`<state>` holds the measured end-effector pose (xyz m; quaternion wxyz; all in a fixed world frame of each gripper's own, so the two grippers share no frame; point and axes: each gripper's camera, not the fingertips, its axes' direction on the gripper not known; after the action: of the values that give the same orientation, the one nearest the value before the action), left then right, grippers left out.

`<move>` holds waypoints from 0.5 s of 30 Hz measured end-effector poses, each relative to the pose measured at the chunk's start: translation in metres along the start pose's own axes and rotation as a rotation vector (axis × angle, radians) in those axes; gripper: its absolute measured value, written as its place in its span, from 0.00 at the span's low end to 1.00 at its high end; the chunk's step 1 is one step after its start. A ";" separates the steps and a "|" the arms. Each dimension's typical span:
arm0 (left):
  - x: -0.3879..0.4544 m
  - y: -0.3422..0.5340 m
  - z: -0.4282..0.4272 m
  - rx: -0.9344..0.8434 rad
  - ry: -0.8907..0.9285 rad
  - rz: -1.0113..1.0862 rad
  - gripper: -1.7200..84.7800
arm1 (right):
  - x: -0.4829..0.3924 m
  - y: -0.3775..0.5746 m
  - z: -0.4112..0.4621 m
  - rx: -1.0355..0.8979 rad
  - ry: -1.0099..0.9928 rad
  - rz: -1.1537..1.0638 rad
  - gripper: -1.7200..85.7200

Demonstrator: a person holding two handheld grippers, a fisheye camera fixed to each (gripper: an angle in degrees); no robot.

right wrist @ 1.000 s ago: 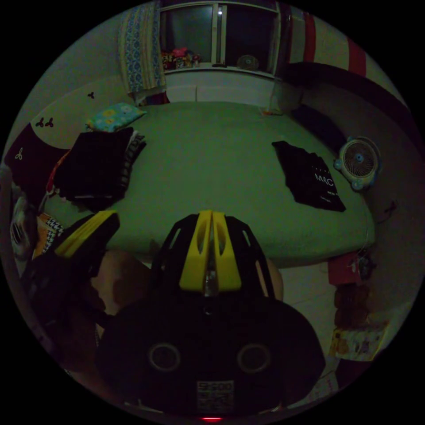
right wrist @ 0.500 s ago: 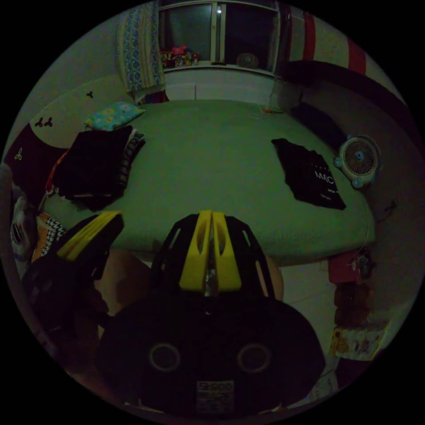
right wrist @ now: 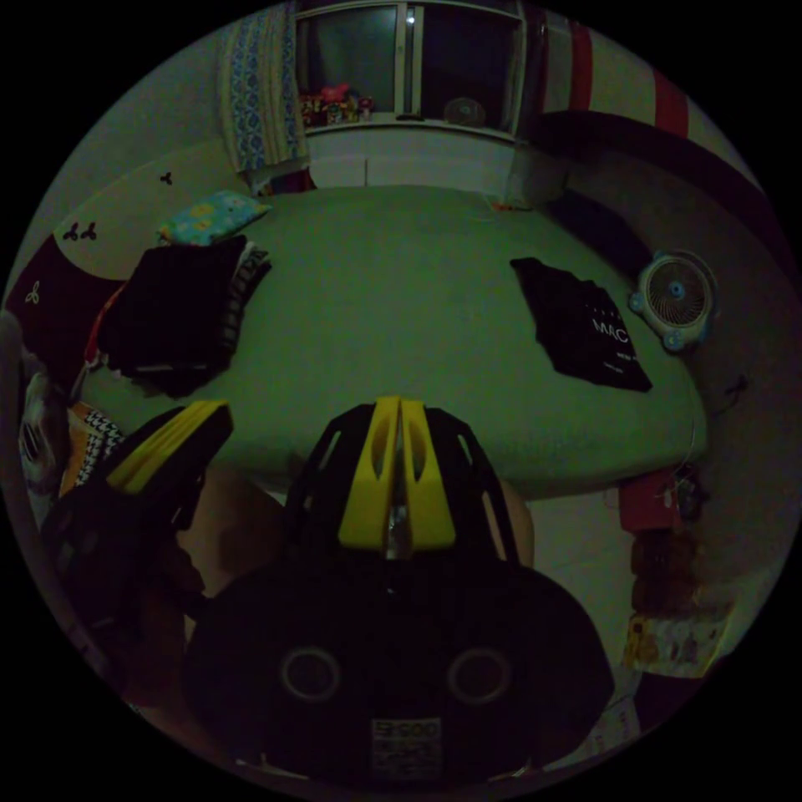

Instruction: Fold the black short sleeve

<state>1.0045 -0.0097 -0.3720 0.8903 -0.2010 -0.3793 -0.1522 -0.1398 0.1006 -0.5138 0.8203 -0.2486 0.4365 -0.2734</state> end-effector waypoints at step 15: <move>0.004 -0.005 0.013 -0.020 0.018 0.002 0.02 | 0.001 -0.002 0.010 -0.018 0.004 -0.004 0.01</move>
<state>0.9971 -0.0089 -0.3599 0.8918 -0.2089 -0.3693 -0.1568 -0.1313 0.0996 -0.5084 0.8168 -0.2561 0.4400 -0.2714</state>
